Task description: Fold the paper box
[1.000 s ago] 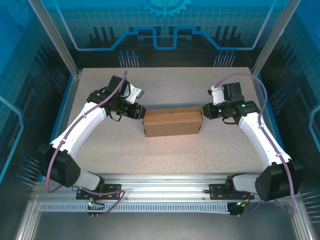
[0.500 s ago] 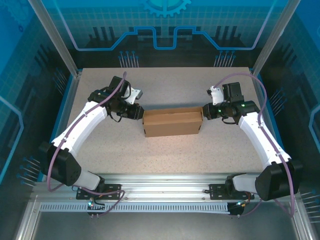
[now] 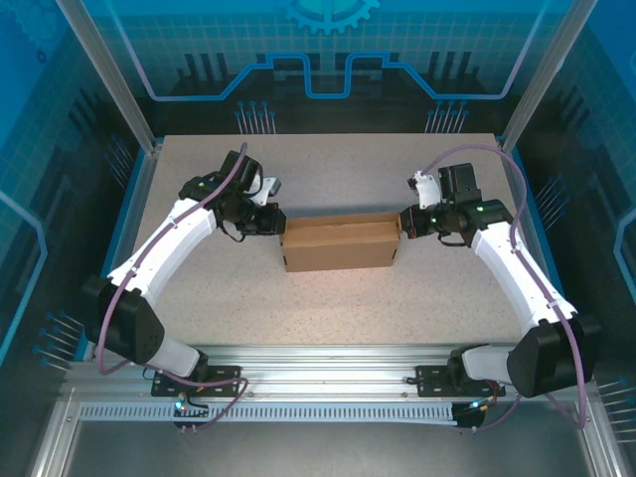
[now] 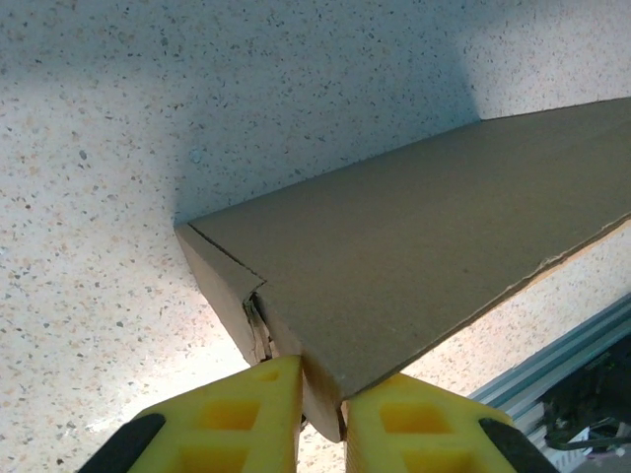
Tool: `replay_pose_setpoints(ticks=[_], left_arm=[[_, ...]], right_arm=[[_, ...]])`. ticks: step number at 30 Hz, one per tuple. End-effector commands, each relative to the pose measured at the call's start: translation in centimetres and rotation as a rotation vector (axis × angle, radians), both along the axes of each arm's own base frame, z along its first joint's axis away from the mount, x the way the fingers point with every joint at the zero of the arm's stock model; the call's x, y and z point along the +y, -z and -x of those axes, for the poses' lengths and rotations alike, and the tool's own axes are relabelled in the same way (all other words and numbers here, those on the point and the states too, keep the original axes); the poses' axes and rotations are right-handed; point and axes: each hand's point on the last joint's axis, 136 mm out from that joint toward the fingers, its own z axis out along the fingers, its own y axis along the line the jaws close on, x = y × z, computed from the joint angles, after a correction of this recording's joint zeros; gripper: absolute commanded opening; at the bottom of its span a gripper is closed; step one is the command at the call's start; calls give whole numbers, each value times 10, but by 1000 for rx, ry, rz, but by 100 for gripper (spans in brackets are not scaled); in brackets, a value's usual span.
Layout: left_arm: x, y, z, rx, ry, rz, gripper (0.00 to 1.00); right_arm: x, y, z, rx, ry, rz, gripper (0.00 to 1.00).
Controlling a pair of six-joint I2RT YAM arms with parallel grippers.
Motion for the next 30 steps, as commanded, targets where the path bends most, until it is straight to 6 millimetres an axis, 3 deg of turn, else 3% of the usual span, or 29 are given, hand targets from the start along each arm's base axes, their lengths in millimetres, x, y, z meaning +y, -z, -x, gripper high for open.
replay_pose_setpoints(ticks=[1, 13, 22, 30], left_arm=[[-9, -1, -1, 10, -1, 29, 18], [-3, 10, 0, 14, 3, -21, 18], [-2, 9, 2, 13, 20, -35, 19], [0, 10, 7, 11, 32, -43, 19]], right_arm=[[14, -9, 2, 9, -38, -42, 3], [21, -13, 3, 67, -41, -82, 0], [17, 16, 13, 119, -10, -45, 0], [24, 26, 20, 142, -8, -58, 0]])
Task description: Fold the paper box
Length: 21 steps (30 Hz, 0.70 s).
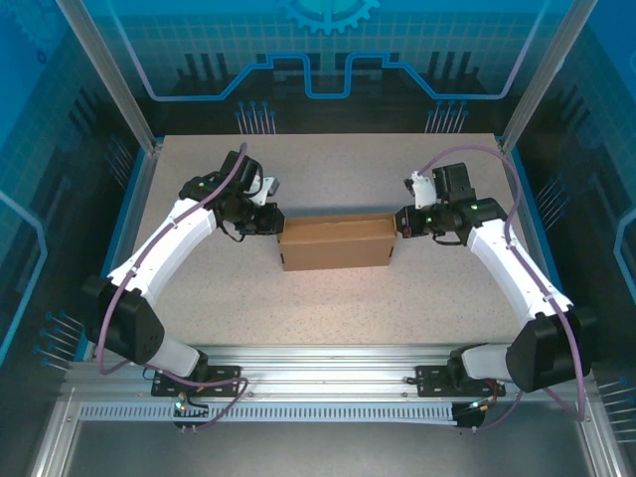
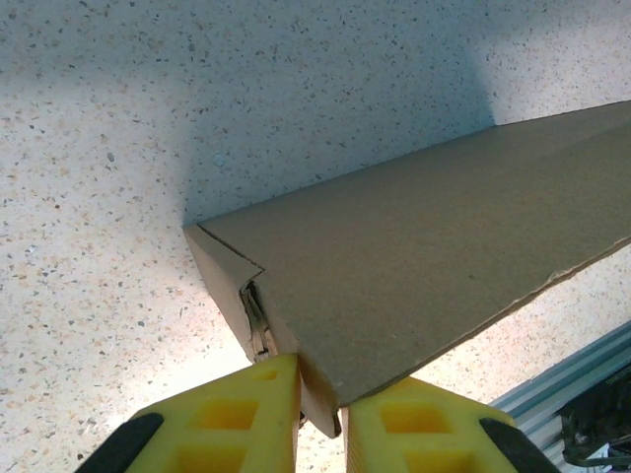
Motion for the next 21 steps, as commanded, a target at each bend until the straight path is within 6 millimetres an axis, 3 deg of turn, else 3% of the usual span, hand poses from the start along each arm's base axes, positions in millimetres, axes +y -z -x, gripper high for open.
replay_pose_setpoints(ticks=[1, 6, 11, 21], left_arm=[[-5, 8, 11, 23, 46, -11, 19], [-1, 14, 16, 29, 45, -25, 19], [-1, 20, 17, 38, 41, -21, 19], [-3, 20, 14, 39, 38, -22, 19]], right_arm=[[10, 19, 20, 81, -28, -1, 0], [0, 31, 25, 74, 10, 46, 0], [1, 26, 26, 60, 12, 31, 6], [3, -32, 32, -40, -18, -68, 22]])
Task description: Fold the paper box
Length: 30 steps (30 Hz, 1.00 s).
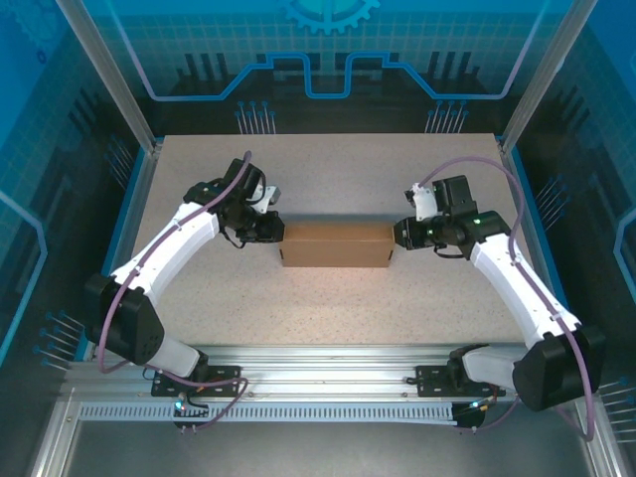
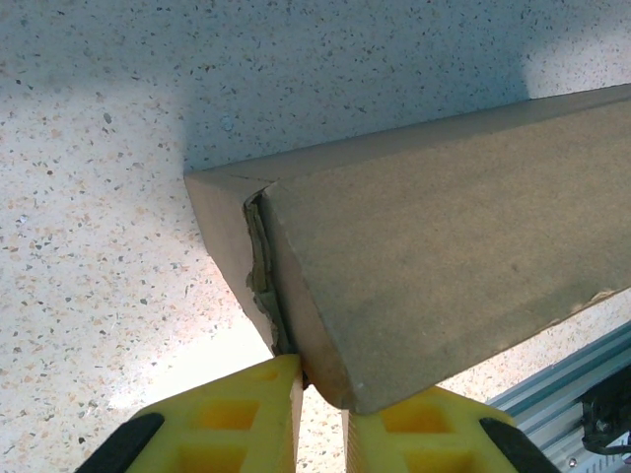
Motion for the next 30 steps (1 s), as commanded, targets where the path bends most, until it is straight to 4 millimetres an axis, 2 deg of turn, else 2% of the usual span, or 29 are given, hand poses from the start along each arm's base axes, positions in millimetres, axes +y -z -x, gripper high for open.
replay_pose_setpoints(ticks=[1, 7, 11, 15, 23, 30], left_arm=[[-4, 0, 2, -6, 28, 5, 19], [-6, -2, 1, -5, 25, 11, 19], [-6, -1, 1, -4, 23, 13, 20], [-7, -4, 0, -16, 17, 25, 21], [-8, -5, -1, -29, 5, 40, 26], [-11, -28, 10, -65, 34, 93, 37]], right_arm=[[5, -36, 5, -51, -26, -76, 23], [16, -58, -8, -94, -38, -160, 25], [32, -69, -25, -124, -56, -268, 19], [41, -53, -35, -107, -51, -325, 15], [40, -20, -37, -53, -37, -305, 13], [38, 7, -30, -7, -38, -282, 13]])
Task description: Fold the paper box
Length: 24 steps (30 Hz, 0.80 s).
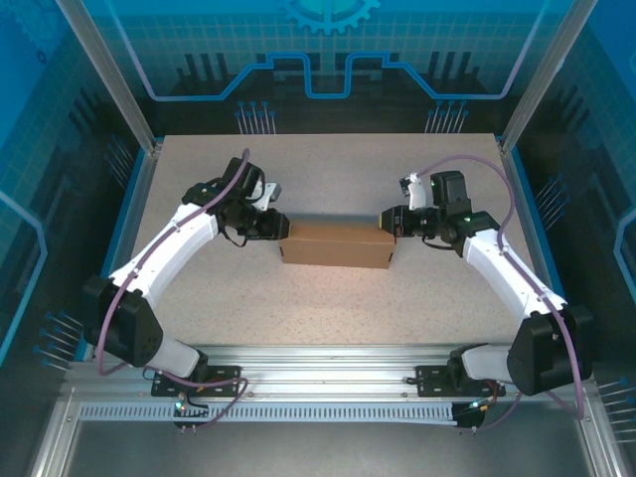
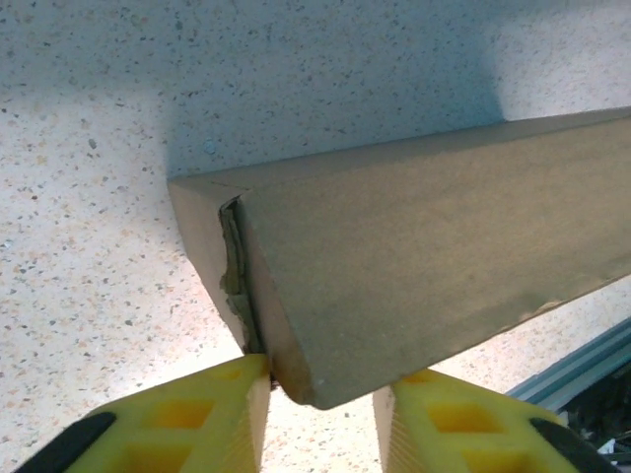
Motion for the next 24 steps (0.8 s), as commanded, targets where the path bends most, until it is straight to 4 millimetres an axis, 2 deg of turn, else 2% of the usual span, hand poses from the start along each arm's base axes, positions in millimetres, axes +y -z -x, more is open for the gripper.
replay_pose_setpoints(ticks=[1, 5, 9, 14, 20, 24], left_arm=[[-4, -18, 18, -20, 38, 46, 39], [2, -28, 28, -5, 35, 94, 40], [0, -49, 18, -41, 14, 193, 39], [-9, -67, -10, -94, 16, 221, 40], [-29, -89, -50, -161, 43, 296, 40], [-36, -85, -64, -158, 60, 305, 40]], right_arm=[[1, 11, 2, 16, -13, -1, 13], [1, 16, 4, 22, -17, -3, 13], [2, 20, 3, 21, -15, -2, 13], [0, 11, -1, -13, -1, 11, 14], [-6, -14, -3, -70, 5, 34, 14], [4, -36, 7, -97, -65, -39, 14]])
